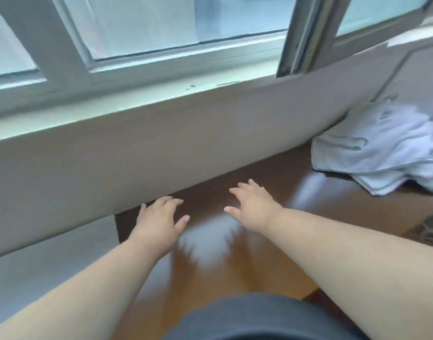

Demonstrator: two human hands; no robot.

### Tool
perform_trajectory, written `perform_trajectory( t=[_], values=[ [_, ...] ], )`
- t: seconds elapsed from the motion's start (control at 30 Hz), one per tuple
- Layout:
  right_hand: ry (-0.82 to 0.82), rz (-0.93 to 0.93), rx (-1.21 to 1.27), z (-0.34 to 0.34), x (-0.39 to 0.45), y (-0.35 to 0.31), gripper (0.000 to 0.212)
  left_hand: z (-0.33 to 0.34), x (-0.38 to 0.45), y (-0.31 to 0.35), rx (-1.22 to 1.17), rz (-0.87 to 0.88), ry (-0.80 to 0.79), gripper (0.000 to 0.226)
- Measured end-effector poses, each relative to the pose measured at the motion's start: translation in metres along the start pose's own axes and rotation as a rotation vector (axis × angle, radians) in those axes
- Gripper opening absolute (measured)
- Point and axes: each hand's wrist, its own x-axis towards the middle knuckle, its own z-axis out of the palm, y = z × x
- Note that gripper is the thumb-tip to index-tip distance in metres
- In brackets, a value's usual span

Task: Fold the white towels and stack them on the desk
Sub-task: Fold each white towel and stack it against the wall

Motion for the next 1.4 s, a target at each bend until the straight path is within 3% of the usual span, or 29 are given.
perform_trajectory(
  t=[0.1, 0.4, 0.7, 0.9, 1.07, 1.4],
  values=[
    [0.032, 0.047, -0.112, -0.026, -0.024, 0.065, 0.068, 0.005, 0.010, 0.060, 0.029, 0.145, -0.042, 0.049],
    [0.057, 0.284, -0.040, -0.060, -0.073, 0.240, 0.063, 0.036, 0.060, 0.220, 0.049, 0.355, -0.090, 0.050],
    [0.080, 0.400, 0.041, -0.076, -0.064, 0.438, 0.063, 0.087, 0.142, 0.384, 0.035, 0.251, -0.140, 0.051],
    [0.040, 0.421, 0.042, -0.088, -0.067, 0.528, 0.062, 0.105, 0.171, 0.457, 0.032, 0.213, -0.185, 0.051],
    [0.075, 0.484, 0.128, -0.104, -0.054, 0.557, 0.062, 0.098, 0.198, 0.489, 0.048, 0.232, -0.193, 0.053],
    [0.215, 0.482, 0.113, -0.143, -0.025, 0.554, 0.063, 0.078, 0.263, 0.536, -0.098, 0.380, -0.157, 0.059]
  ],
)
